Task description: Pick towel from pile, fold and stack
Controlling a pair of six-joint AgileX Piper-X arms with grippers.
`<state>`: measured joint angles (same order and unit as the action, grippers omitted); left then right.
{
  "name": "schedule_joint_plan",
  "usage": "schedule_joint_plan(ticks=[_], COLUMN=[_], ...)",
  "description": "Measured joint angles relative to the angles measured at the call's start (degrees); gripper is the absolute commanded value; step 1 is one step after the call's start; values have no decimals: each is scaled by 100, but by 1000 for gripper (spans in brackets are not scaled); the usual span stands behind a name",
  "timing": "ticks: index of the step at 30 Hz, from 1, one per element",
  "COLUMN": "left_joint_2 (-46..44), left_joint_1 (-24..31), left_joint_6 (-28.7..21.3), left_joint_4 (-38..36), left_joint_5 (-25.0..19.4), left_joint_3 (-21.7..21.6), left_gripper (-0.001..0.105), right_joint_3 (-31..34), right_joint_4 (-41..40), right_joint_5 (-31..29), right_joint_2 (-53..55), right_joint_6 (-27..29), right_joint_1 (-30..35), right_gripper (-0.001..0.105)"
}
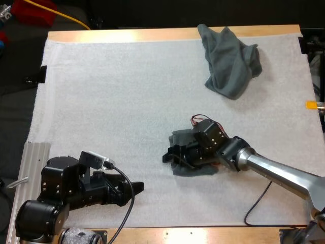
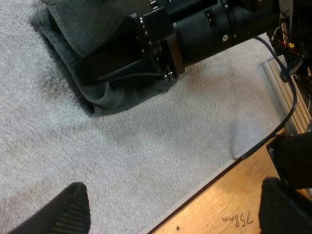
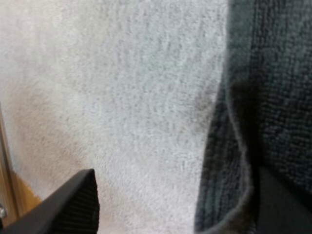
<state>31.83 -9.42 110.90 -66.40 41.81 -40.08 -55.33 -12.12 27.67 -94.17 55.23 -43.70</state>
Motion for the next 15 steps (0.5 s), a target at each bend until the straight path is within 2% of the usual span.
schedule_joint_plan(ticks=[9, 15], left_joint_2=[0, 0], left_joint_1=[0, 0], left_joint_6=[0, -19], left_joint_4=[0, 0], left_joint_5=[0, 0], left_joint_3=[0, 0], left_gripper=[69, 69], right_joint_3=[0, 0], right_joint_4=[-815, -1681], right_joint_5=[-1283, -2142], right_joint_2=[642, 1194], right_joint_6=[447, 879], right_joint_1=[0, 0], right_gripper=[65, 65])
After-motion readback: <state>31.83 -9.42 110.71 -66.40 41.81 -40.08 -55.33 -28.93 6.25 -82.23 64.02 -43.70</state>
